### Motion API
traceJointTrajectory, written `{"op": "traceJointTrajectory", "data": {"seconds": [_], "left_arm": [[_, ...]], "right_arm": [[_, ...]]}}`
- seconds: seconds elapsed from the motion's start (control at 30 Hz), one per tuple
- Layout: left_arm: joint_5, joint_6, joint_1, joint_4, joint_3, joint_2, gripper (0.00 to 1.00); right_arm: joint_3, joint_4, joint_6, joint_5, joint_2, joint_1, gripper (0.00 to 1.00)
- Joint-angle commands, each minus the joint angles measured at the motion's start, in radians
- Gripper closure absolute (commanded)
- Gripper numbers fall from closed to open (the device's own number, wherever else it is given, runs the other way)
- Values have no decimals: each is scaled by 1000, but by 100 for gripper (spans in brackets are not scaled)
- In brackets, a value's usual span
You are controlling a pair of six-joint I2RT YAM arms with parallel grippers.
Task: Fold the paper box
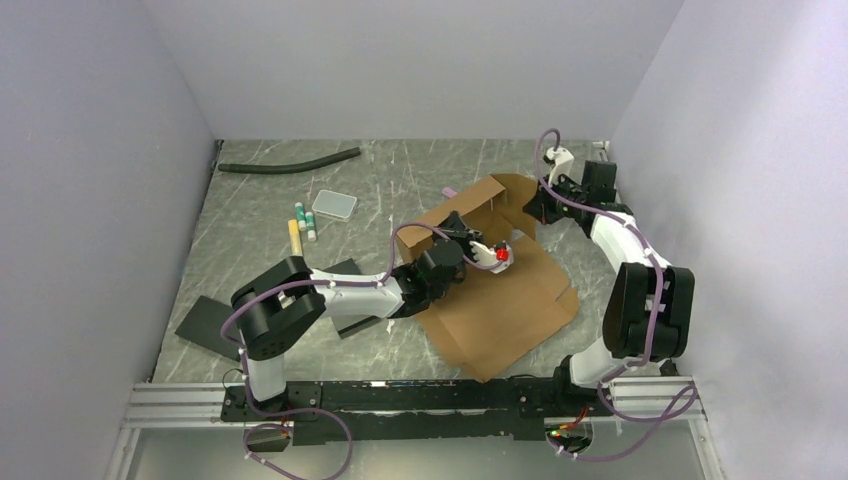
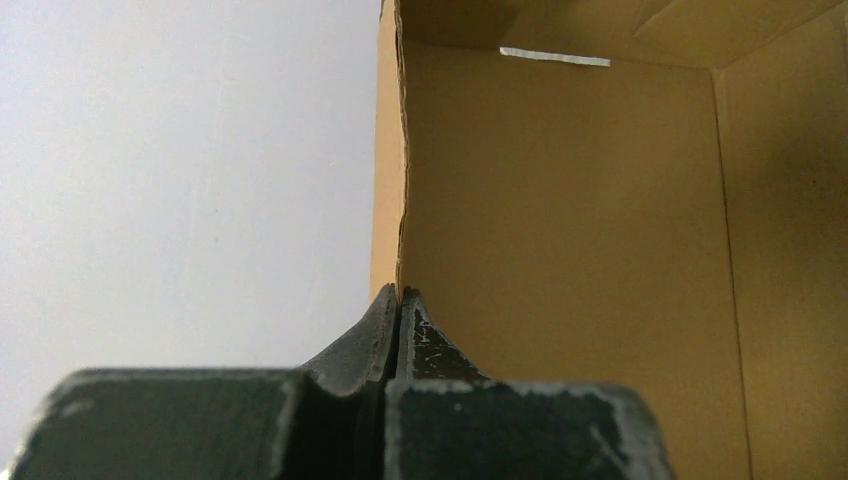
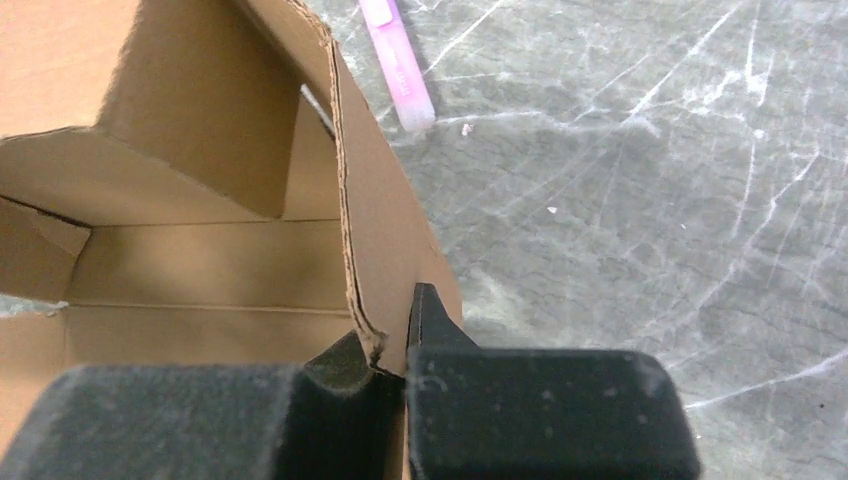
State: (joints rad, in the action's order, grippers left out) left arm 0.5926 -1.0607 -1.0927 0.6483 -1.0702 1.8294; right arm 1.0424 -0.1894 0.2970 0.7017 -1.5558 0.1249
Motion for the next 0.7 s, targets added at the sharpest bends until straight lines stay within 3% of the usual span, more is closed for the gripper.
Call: {"op": "traceJointTrajectory", "data": {"seconds": [0.0, 0.2, 0.33, 0.57, 0.67], "left_arm": [[-3, 12, -9, 11, -24, -16, 100], [-2, 12, -13, -5, -38, -16, 100], [-5, 12, -13, -7, -39, -18, 100], [-10, 9, -15, 13, -33, -10, 100], [-18, 2, -15, 22, -25, -13, 100]], "right_arm": [[56, -27, -92, -98, 39, -83, 100], [136, -105, -242, -230, -30, -159, 100], [72, -96, -249, -255, -7, -182, 100], [-60, -99, -103, -192, 73, -200, 79], [-78, -102, -52, -114, 113, -200, 64]]}}
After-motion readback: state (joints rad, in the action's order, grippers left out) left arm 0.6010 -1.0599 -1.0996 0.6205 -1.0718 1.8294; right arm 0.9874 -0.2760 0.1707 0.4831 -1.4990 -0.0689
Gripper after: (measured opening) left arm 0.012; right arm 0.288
